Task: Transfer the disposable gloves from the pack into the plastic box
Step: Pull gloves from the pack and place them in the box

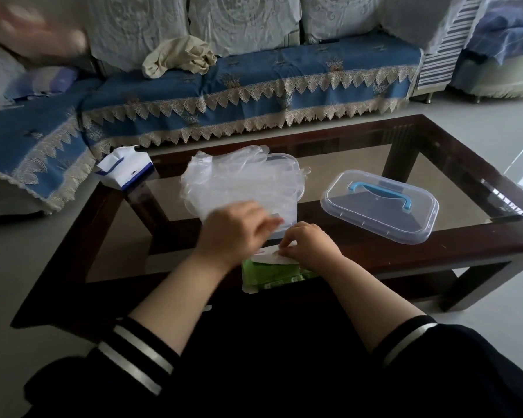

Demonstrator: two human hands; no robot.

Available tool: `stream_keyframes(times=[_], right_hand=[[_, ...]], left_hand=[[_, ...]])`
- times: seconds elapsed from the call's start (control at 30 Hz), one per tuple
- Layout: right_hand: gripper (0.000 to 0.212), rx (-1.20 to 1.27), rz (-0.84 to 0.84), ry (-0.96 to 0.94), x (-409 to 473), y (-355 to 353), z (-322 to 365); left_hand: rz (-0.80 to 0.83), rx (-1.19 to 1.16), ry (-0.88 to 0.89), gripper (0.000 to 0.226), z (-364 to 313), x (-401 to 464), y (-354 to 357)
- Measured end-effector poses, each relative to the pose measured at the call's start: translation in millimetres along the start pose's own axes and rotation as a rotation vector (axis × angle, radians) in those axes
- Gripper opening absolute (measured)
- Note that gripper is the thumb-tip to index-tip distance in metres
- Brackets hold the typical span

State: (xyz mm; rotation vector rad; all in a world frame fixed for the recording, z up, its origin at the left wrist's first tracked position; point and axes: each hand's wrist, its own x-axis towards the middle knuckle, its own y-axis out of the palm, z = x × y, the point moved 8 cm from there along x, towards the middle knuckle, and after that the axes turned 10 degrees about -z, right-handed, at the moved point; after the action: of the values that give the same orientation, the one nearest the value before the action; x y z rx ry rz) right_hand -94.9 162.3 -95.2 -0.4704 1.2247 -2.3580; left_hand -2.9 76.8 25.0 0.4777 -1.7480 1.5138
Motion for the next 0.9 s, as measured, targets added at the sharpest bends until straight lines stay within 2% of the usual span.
stream_keyframes(times=[0.07, 0.13, 0.17, 0.23, 0.33, 0.5, 0.63, 0.9], right_hand=[[0.018, 0.034, -0.006, -0.001, -1.4, -1.7, 0.6], [0.011, 0.074, 0.011, 0.01, -2.7, -4.0, -2.6], [0.01, 0.068, 0.045, 0.018, -3.8, -4.0, -5.4], [0.02, 0.015, 0.154, 0.027, -6.7, -0.5, -9.3], [0.027, -0.072, 0.223, 0.031, -8.7, 1.8, -10.7], [0.022, -0.013, 0.129, 0.077, -5.4, -0.1, -11.4], [0.017, 0.088, -0.003, 0.094, -4.2, -8.0, -6.0], [0.02, 0.213, -0.029, 0.217, -2.3, -14.6, -15.5]], left_hand=[[0.329, 0.0, -0.185, 0.048, -4.4, -23.1, 38.0], [0.659, 0.079, -0.359, 0.07, 6.7, -53.4, 68.0], [0.771, 0.072, -0.394, 0.084, 8.5, -64.4, 76.1], [0.875, 0.054, -0.388, 0.099, 9.9, -76.3, 84.6], [0.909, -0.007, -0.421, 0.089, 16.2, -85.7, 93.7], [0.835, -0.227, -0.601, 0.082, 26.6, -91.2, 100.7], [0.749, -0.224, -0.618, 0.076, 29.5, -88.5, 102.3], [0.781, -0.258, -0.686, 0.07, 29.9, -89.8, 102.2]])
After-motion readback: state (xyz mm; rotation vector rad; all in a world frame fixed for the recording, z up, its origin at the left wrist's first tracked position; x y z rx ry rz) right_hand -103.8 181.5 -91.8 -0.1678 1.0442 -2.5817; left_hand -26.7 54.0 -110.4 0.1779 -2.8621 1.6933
